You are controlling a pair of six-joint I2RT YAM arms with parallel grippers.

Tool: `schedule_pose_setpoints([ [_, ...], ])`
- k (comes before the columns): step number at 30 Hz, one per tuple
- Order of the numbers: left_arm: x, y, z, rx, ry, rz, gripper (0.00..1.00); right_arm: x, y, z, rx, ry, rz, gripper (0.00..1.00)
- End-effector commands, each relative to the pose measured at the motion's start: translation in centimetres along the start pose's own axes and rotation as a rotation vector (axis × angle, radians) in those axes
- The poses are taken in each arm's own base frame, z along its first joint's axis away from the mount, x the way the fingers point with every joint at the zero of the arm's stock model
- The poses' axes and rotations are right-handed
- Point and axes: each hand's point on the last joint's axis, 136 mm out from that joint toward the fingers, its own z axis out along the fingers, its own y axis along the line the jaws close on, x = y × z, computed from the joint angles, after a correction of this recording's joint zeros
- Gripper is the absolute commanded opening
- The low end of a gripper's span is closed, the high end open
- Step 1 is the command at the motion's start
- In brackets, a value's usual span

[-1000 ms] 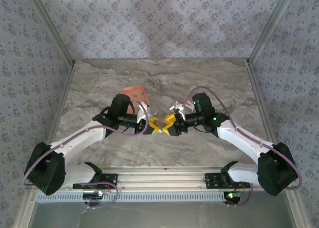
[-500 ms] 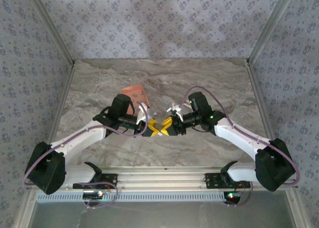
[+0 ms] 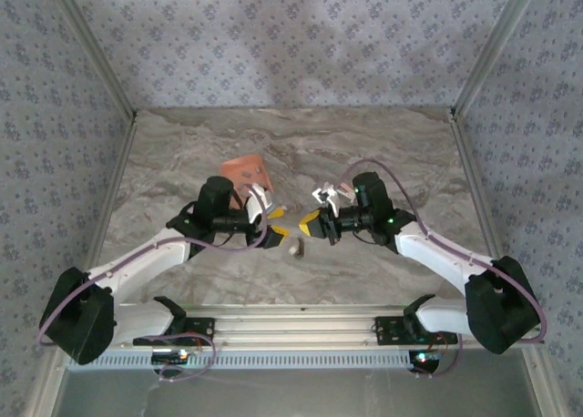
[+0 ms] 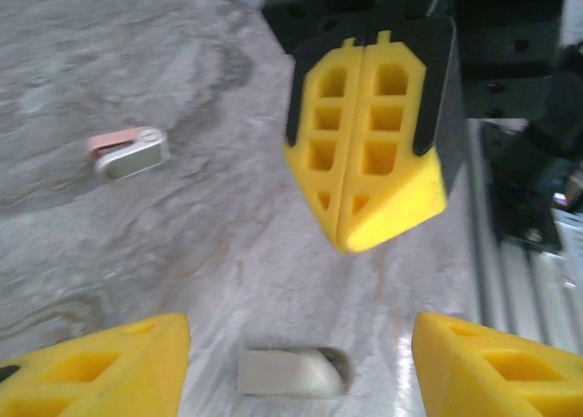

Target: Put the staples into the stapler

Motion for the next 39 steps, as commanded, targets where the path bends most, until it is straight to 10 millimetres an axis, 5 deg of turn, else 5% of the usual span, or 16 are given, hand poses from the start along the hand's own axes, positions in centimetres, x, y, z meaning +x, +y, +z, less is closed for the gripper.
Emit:
schedule_pose_setpoints([
  [1,-0.6,2.5,-0.6,-0.17,-0.08,-0.036,0.66,-1.9,-1.5,-0.2,0.048,-0.108,0.149,0.0],
  [6,1.1,4.3,-0.9,-0.286,-0.055,-0.104,0.66,0.1,-3.6,-0.5,0.19,-0.052,0.197,0.06],
  [14,4.5,6.7,-1.4,-0.445,0.077,-0.354,0.67,3.7,-5.2,-1.6,0.4,0.145,0.235,0.4],
  [22,7.6,4.8,1.9,-0.431,0.384,-0.423,0.67,4.2,-7.1,-3.5,0.488,0.088,0.348,0.42],
  [29,8.4,2.9,5.3,-0.37,0.558,-0.361,0.66,4.6,-7.6,-4.7,0.494,0.057,0.386,0.42],
  [39,9.7,2.1,7.4,-0.347,0.691,-0.365,0.57,5.6,-7.5,-5.1,0.482,0.059,0.409,0.42],
])
